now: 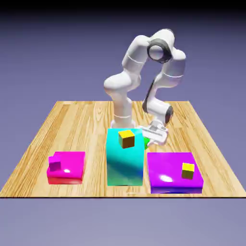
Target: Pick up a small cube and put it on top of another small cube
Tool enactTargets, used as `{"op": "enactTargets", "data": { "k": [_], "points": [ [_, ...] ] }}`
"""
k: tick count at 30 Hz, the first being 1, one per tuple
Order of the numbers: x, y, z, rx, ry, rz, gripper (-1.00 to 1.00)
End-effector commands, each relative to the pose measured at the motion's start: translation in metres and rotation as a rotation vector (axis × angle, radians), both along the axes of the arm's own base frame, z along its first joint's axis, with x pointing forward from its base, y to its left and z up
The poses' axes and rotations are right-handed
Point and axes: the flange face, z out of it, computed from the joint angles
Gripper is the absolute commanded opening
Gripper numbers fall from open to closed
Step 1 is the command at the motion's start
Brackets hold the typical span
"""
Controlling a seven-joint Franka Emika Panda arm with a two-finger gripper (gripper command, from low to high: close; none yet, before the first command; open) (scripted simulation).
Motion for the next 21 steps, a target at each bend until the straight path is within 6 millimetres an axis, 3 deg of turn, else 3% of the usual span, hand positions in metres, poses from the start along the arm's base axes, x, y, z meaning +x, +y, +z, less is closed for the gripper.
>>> {"op": "enactTargets", "data": {
  "k": [1,5,11,16,21],
  "points": [
    [0.002,0.018,0.003,-0.006,-0.001,0.016,-1.00],
    [0.011,0.085,0.020,-0.030,-0.003,0.047,-1.00],
    [0.066,0.149,0.041,-0.036,0.003,-0.068,-1.00],
    [0.124,0.186,0.066,-0.040,0.021,-0.190,-1.00],
    [0.204,0.196,0.088,-0.018,0.026,-0.354,-1.00]
  ]
}}
